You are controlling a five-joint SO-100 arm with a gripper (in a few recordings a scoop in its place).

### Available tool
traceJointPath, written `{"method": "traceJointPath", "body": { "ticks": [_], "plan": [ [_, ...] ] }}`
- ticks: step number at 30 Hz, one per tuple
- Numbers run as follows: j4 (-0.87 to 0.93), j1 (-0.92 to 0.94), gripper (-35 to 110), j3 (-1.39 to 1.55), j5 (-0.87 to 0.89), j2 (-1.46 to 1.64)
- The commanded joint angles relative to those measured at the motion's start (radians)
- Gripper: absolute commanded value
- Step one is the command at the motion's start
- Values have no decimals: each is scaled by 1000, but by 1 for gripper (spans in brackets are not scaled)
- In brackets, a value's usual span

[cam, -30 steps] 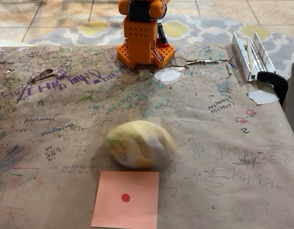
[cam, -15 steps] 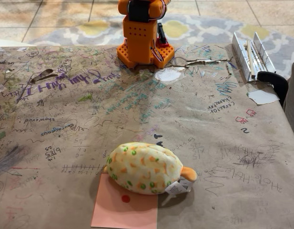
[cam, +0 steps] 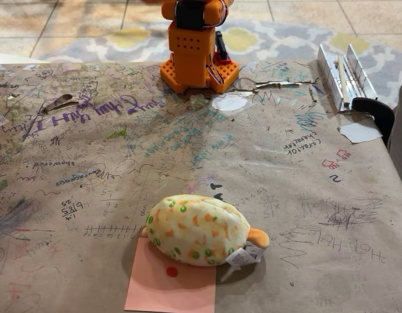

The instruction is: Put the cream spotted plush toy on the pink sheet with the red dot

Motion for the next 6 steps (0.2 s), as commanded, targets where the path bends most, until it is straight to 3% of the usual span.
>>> {"method": "traceJointPath", "body": {
  "ticks": [1, 3, 6],
  "plan": [
    [626, -3, 0, 0, 738, 17],
    [776, -8, 0, -2, 934, 20],
    [782, 23, 0, -6, 983, 20]
  ]
}}
